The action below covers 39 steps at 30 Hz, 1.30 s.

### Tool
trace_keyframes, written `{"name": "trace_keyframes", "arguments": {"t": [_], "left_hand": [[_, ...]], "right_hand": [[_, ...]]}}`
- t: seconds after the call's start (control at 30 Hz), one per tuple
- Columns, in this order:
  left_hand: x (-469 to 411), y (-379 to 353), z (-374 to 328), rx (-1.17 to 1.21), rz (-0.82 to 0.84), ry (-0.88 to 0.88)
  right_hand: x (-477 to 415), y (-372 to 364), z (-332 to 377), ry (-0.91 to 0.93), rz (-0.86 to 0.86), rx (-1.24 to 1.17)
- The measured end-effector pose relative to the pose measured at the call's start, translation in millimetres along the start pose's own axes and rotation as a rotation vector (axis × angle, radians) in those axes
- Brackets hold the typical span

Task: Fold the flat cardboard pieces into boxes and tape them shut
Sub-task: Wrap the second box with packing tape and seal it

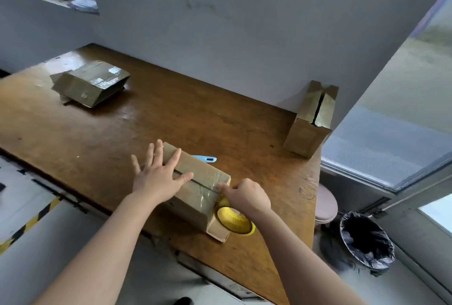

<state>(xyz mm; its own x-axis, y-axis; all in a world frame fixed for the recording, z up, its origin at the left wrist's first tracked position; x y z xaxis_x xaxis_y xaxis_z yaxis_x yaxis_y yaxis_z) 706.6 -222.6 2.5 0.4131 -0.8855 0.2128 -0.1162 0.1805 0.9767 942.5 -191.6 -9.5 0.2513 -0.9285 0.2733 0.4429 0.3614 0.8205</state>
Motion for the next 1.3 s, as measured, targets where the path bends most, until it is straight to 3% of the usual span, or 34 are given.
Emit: {"name": "trace_keyframes", "arguments": {"t": [0.13, 0.27, 0.33, 0.5, 0.63, 0.77, 0.9, 1.0, 1.3], "left_hand": [[11.4, 33.0, 32.7, 0.022, -0.293, 0.153], [7.3, 37.6, 55.7, 0.073, -0.348, 0.163], [-1.2, 38.2, 70.0, 0.117, -0.332, 0.174], [-30.7, 16.3, 103.2, 0.154, -0.108, 0.229], [-49.0, 22.4, 124.7, 0.142, -0.175, 0.245], [-65.8, 13.2, 136.3, 0.227, -0.089, 0.199], [-70.7, 7.4, 142.7, 0.239, -0.095, 0.197], [-70.6, 5.4, 143.3, 0.254, -0.079, 0.206], [-64.8, 9.5, 140.1, 0.374, -0.048, 0.185]], "right_hand": [[-10.0, -22.7, 40.0, 0.04, 0.022, -0.001], [-24.5, -44.8, 81.3, 0.095, 0.104, -0.036], [-31.8, -52.6, 104.1, 0.14, 0.141, -0.098], [-43.7, -76.0, 158.5, 0.205, 0.279, -0.375], [-51.0, -93.8, 179.7, 0.212, 0.408, -0.486], [-52.6, -113.9, 189.5, 0.253, 0.516, -0.674], [-59.1, -120.7, 186.2, 0.275, 0.502, -0.645], [-63.6, -122.8, 189.1, 0.272, 0.464, -0.451], [-84.4, -148.9, 184.7, 0.002, 0.495, -0.387]]}}
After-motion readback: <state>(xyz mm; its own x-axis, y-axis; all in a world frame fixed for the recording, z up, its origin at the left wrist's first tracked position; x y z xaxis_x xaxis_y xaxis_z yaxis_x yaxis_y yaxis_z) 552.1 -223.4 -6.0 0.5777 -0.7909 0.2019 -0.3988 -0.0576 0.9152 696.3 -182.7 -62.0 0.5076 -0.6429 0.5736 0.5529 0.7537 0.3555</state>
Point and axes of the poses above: each hand's wrist, its own x-axis away from the middle knuckle, its own y-axis out of the back of the hand, z = x × y, the point moved 9 cm from there along -x, towards the middle knuckle, and after that the axes turned 8 degrees about y, right-handed, at the moved point
